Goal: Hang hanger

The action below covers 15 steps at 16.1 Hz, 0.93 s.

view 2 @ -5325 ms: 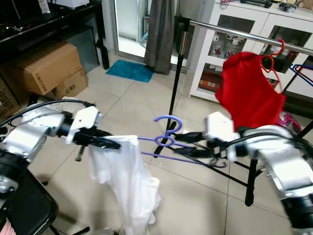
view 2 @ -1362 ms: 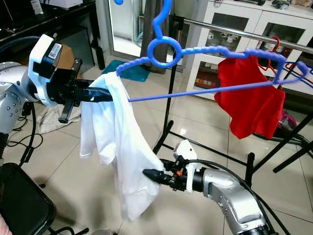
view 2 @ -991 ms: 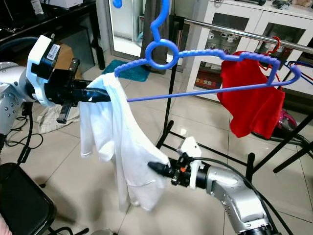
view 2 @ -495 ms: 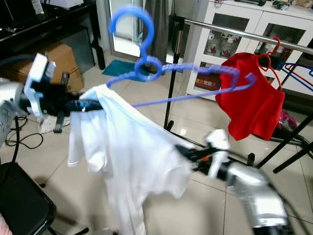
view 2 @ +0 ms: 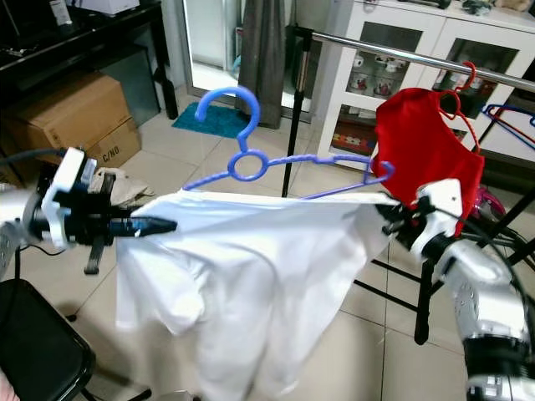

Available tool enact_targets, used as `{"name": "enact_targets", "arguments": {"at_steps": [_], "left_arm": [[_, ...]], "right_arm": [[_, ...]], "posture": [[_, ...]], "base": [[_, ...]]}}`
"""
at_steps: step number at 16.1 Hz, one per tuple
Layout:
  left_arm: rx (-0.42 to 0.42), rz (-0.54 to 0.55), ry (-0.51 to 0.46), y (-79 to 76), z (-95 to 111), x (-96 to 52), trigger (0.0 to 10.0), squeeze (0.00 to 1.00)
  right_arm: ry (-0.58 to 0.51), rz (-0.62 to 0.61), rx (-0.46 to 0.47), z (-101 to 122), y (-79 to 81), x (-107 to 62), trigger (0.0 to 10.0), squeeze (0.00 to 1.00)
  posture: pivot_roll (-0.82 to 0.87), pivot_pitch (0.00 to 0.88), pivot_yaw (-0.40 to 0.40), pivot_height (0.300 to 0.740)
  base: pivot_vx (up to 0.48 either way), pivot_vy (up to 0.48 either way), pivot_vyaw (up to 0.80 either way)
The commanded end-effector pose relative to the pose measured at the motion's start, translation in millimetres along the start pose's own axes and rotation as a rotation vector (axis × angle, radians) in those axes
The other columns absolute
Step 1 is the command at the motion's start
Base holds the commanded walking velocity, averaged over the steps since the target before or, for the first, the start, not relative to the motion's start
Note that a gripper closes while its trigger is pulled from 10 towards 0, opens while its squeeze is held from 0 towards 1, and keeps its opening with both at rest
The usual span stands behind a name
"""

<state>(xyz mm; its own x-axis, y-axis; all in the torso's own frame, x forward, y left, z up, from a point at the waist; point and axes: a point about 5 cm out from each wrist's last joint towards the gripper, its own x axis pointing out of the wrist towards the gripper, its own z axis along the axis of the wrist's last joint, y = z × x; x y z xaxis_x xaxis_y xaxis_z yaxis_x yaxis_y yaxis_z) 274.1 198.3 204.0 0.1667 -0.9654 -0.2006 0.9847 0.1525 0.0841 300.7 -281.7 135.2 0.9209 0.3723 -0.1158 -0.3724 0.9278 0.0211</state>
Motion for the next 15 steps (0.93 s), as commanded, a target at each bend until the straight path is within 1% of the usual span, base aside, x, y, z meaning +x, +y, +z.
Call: {"name": "enact_targets", "arguments": {"at_steps": [1,5,6,7,8,9,10,11,13,14,15], "left_arm": [[0.037,0.028,-0.021,-0.2,11.3,-9.4,0.0,0.0],[0.037,0.028,-0.021,-0.2,11.3,-9.4,0.0,0.0],[0.025,0.041,0.066,-15.4,-7.2,-11.3,0.0,0.0],[0.025,0.032,0.129,-22.9,-18.5,-10.7,0.0,0.0],[0.017,0.044,0.159,-23.6,-24.6,-11.0,0.0,0.0],[0.015,0.062,0.223,-23.1,-32.0,-12.6,0.0,0.0],[0.031,0.086,0.276,-21.1,-37.4,-13.8,0.0,0.0],[0.033,0.106,0.286,-19.4,-39.4,-13.9,0.0,0.0],[0.053,0.187,0.343,-12.8,-44.9,-13.9,0.0,0.0],[0.075,0.195,0.359,-11.1,-45.8,-13.5,0.0,0.0],[0.1,0.211,0.375,-7.1,-46.2,-11.9,0.0,0.0]], "right_arm": [[0.004,-0.148,-0.003,3.2,-26.2,-16.4,0.0,0.0],[0.004,-0.148,-0.003,3.2,-26.2,-16.4,0.0,0.0],[-0.032,-0.206,-0.011,16.4,-41.1,-16.1,0.0,0.0],[-0.054,-0.22,-0.017,24.3,-45.0,-13.3,0.0,0.0],[-0.072,-0.219,-0.019,29.0,-45.4,-10.8,0.0,0.0],[-0.086,-0.216,-0.024,33.6,-46.2,-8.7,0.0,0.0],[-0.096,-0.212,-0.028,36.7,-46.5,-7.2,0.0,0.0],[-0.104,-0.209,-0.029,38.8,-46.3,-6.2,0.0,0.0],[-0.125,-0.167,-0.045,45.7,-43.2,-1.2,0.0,0.0],[-0.129,-0.152,-0.05,46.9,-41.4,-0.2,0.0,0.0],[-0.129,-0.105,-0.07,48.0,-35.3,1.9,0.0,0.0]], "posture": [[0.09,0.0,-0.021,0.74],[0.09,0.0,-0.021,0.74],[0.09,0.0,-0.028,0.74],[0.1,0.0,-0.029,0.74],[0.1,0.0,-0.028,0.74],[0.1,0.0,-0.029,0.74],[0.1,0.0,-0.03,0.74],[0.09,0.0,-0.03,0.74],[0.09,0.0,-0.03,0.74],[0.09,0.0,-0.031,0.74],[0.09,0.0,-0.031,0.74]], "base": [[0.0,0.0,0.0],[0.0,0.0,0.0],[0.0,0.0,0.0],[0.0,0.0,0.0],[0.0,0.0,0.0],[0.0,0.0,0.0],[0.0,0.0,0.0],[0.0,0.0,0.0],[0.0,0.0,0.0],[0.0,0.0,0.0],[0.0,0.0,0.0]]}}
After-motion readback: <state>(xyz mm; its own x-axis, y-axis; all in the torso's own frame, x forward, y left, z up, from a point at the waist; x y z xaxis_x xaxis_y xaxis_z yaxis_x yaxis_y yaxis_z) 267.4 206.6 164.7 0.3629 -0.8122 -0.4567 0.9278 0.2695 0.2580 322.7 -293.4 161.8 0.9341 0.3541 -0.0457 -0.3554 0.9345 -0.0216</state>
